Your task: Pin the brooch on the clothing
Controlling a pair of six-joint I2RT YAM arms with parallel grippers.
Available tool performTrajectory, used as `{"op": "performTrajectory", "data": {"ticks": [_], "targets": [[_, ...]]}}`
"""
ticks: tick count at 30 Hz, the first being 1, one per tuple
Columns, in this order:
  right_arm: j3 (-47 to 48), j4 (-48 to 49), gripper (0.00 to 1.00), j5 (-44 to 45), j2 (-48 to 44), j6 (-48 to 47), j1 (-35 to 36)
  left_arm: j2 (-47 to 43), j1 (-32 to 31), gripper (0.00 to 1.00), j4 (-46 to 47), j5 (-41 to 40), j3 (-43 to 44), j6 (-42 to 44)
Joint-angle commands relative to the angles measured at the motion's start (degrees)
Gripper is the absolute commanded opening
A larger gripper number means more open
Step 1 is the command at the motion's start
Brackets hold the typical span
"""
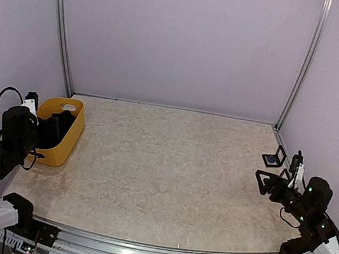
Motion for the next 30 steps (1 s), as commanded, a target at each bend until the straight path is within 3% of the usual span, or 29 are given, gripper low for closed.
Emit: {"op": "performTrajectory", "data": {"ticks": [1, 5, 9, 14, 17, 21, 26, 28, 29, 30], "targets": [[0.12, 1.43, 1.00, -0.16, -1.13, 0.97, 0.27, 2.29, 0.64, 0.99, -1.36, 1.80, 1.72, -0.29], [1.64, 3.91, 0.99, -4.63, -2.72, 2.68, 0.29, 4.72, 3.71, 0.99, -2.08, 6.39, 3.91, -3.44], [1.64, 15.25, 0.99, -14.61, -6.94, 1.72, 0.23, 12.74, 13.15, 0.99, -0.77, 16.70, 6.70, -9.18], [0.48, 25.00, 1.00, -11.48, -10.78, 3.39, 0.23, 29.05, 19.05, 0.99, 0.36, 19.25, 12.66, -10.49], [4.14, 24.13, 0.99, -12.12, -5.85, 0.77, 0.23, 38.52, 19.10, 0.99, -1.55, 16.29, 16.37, -8.87], [10.56, 19.45, 1.00, -14.35, 4.76, -4.19, 0.29, 42.35, 19.66, 0.99, 0.98, 14.96, 15.67, -7.58], [14.66, 20.21, 1.00, -19.25, 14.50, -5.20, 0.37, 49.76, 22.08, 0.97, 0.69, 14.38, 19.32, -6.56], [15.86, 20.51, 1.00, -20.35, 16.70, -5.56, 0.37, 52.81, 22.10, 0.91, 0.28, 14.32, 20.67, -5.73], [16.28, 20.33, 0.99, -20.28, 17.22, -6.01, 0.37, 54.21, 22.08, 0.83, 0.48, 14.75, 21.06, -5.27], [16.73, 19.95, 0.99, -19.88, 17.51, -6.38, 0.37, 54.76, 22.08, 0.66, 0.82, 15.51, 21.39, -4.61]]}}
